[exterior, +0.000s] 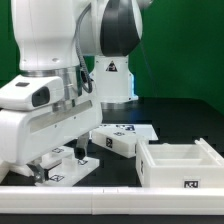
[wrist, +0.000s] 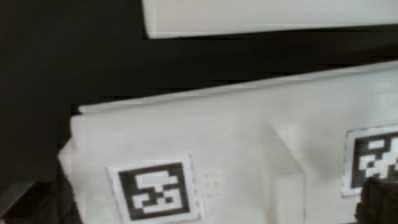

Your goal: Assemble cabinet

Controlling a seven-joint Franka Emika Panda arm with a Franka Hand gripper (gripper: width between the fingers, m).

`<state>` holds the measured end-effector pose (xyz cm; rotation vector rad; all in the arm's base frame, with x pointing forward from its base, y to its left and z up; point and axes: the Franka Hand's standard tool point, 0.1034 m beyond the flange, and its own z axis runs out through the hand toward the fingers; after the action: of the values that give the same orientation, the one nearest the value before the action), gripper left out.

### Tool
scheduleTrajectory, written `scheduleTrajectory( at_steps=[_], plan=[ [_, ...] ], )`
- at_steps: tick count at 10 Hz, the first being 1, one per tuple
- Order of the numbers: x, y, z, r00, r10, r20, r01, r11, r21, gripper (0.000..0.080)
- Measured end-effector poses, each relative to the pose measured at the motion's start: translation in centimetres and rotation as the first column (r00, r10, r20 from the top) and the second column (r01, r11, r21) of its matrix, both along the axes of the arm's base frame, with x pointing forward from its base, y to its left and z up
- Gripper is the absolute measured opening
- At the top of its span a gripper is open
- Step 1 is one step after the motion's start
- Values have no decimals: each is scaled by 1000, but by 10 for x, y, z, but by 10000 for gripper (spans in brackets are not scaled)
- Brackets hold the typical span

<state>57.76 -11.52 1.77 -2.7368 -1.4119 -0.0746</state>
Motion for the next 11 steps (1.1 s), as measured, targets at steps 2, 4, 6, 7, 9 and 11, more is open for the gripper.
scheduleTrajectory(
  at_steps=[2,4,6,7,9,11],
  plan=[
    [0,0,0,1000,0,0,0,1000,0,668],
    [0,0,0,1000,0,0,0,1000,0,530],
    [0,0,0,1000,0,0,0,1000,0,383],
    [0,0,0,1000,0,0,0,1000,0,206],
    [0,0,0,1000,1,0,-1,1000,0,61],
    [0,14,19,998,-61,10,61,998,-4,61]
  ],
)
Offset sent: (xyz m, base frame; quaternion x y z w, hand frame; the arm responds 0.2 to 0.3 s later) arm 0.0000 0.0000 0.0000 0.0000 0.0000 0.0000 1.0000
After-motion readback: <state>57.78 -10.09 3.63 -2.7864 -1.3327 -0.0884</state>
